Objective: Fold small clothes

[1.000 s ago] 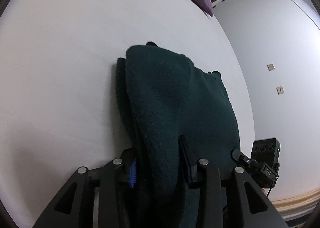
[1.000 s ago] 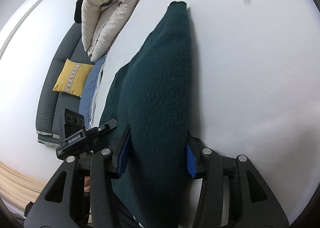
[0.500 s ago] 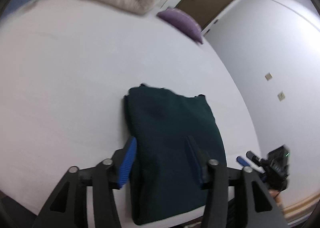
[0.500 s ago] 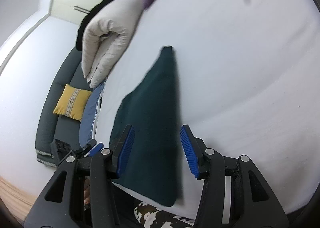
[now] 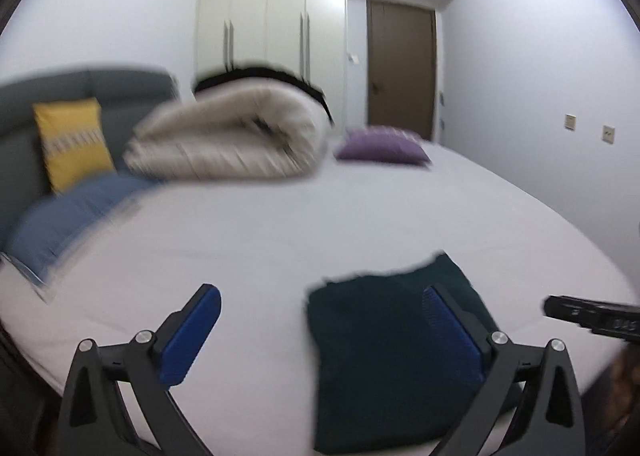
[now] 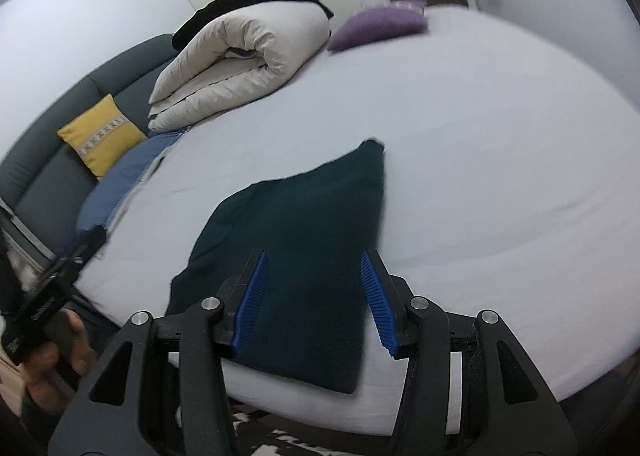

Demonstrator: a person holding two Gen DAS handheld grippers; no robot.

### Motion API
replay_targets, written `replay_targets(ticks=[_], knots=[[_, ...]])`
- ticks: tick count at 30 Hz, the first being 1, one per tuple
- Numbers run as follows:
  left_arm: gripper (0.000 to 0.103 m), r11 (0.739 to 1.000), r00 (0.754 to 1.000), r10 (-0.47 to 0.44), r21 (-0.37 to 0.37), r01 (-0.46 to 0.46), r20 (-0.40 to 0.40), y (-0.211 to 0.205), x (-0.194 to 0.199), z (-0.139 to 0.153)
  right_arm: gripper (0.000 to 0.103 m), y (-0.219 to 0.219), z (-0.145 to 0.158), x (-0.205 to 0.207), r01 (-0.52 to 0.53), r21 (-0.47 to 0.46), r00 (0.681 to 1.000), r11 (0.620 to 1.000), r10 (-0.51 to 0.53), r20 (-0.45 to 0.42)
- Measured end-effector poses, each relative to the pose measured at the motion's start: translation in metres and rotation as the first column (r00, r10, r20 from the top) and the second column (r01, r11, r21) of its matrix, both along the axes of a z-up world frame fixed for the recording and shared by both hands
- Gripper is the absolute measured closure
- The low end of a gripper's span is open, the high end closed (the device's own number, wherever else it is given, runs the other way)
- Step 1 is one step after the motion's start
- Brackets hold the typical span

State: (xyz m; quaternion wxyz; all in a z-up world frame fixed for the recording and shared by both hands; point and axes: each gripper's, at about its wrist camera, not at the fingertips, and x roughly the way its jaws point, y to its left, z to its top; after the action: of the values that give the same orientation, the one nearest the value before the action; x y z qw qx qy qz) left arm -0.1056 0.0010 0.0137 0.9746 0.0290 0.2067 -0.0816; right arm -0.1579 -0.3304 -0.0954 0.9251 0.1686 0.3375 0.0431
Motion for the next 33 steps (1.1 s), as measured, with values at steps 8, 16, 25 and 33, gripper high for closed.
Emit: replay_targets(ticks=[8,16,25,33], knots=[[0.0,0.99,0.981,0.129,0.034,-0.135,0.145,0.006,-0.023,0.019,0.018,0.028,0.04,-0.038,0.095,-0.165,0.989,0.982,-0.074,0.128],[0.0,0.982,0.932,0.181,-0.003,-0.19,0.314,0.019,-0.045,0.045,0.0,0.058,0.071,-0.082,0.287,-0.336,0.921,0.897,-0.161,0.356],[0.0,0.977,0.935,0.147,0.1,-0.188,0.323,0.015,-0.052,0.047,0.0,0.082,0.094,-0.112,0.309,-0.365,0.894,0.878,-0.138,0.426],[0.0,0.978,0.989,0.146,0.144,-0.15,0.039,0.007,-0.023,0.022,0.0,0.083,0.096,-0.11,0.254,-0.337,0.936,0.907,-0.143,0.321]])
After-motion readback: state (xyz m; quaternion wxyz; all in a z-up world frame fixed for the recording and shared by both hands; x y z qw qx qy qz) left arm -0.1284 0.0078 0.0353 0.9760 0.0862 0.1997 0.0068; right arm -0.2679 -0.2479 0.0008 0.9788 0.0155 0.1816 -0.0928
